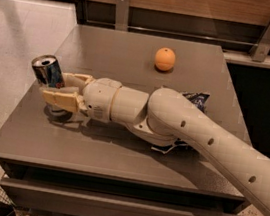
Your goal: Place redbull can upright
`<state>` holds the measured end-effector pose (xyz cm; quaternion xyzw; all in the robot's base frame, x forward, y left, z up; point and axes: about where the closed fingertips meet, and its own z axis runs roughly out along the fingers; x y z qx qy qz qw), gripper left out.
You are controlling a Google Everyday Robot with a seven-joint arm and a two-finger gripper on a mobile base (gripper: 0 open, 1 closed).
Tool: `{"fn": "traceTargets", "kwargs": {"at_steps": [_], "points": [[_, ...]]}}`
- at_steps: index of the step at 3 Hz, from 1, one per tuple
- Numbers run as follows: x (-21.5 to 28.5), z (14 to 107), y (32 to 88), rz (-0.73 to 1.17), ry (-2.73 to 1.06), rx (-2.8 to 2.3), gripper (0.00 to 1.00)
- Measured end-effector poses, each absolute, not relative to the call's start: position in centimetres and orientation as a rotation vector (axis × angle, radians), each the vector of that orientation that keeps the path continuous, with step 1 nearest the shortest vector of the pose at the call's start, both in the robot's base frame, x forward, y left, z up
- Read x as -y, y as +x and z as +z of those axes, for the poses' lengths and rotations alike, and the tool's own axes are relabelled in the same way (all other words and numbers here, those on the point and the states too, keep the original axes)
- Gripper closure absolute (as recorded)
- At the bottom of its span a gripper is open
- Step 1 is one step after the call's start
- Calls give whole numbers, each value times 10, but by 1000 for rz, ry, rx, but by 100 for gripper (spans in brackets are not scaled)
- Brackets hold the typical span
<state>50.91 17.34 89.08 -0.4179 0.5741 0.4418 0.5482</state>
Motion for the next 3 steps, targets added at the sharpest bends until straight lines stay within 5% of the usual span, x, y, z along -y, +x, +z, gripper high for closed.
{"fn": "traceTargets", "kwargs": {"at_steps": [3], "points": [[-162, 866, 506, 978, -990, -1435, 100]]}}
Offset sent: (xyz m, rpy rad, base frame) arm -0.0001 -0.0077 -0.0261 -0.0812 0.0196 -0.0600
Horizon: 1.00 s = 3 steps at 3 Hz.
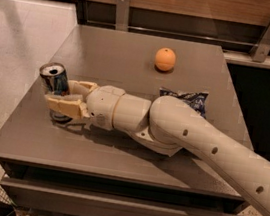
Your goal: Place redbull can upright
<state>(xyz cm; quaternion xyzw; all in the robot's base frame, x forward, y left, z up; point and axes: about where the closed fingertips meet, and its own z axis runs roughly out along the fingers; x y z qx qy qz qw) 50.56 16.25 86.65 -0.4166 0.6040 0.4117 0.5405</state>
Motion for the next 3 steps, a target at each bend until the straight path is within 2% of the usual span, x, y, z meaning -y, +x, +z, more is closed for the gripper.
{"fn": "traceTargets", "kwargs": {"at_steps": [1, 3], "points": [[-163, 867, 506, 978, -990, -1435, 83], [-163, 867, 505, 979, -990, -1435, 37]]}}
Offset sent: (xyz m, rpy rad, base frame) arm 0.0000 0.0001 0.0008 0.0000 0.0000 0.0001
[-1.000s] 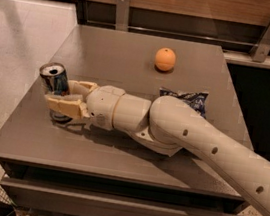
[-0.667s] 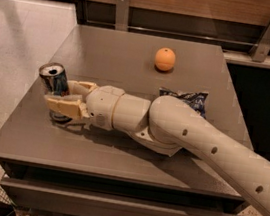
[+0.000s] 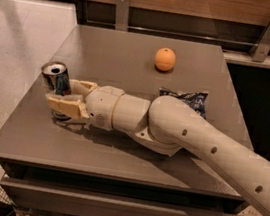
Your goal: Place redbull can upright
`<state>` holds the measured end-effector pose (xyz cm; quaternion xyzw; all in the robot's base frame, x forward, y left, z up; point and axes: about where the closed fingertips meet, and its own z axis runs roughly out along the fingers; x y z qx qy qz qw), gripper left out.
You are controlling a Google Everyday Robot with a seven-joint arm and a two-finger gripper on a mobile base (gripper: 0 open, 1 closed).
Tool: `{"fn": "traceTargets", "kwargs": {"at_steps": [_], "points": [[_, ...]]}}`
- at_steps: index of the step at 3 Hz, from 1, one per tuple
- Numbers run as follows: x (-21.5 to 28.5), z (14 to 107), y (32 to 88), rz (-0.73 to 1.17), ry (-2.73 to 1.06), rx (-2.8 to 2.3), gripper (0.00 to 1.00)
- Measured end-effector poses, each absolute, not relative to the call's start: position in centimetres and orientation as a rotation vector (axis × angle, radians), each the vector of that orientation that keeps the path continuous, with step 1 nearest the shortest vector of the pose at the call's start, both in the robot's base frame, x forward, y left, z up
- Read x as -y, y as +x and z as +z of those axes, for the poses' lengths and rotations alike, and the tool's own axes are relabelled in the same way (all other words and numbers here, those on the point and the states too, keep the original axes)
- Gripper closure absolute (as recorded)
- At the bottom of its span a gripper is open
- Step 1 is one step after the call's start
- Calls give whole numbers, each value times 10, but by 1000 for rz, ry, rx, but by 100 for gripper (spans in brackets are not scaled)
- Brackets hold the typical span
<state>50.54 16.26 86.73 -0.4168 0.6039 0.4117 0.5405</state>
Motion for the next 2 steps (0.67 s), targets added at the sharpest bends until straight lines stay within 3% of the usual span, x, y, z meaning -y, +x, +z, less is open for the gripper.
{"fn": "traceTargets", "kwargs": {"at_steps": [1, 2], "points": [[-165, 868, 504, 981, -995, -1433, 5], [-166, 868, 503, 982, -997, -1432, 0]]}}
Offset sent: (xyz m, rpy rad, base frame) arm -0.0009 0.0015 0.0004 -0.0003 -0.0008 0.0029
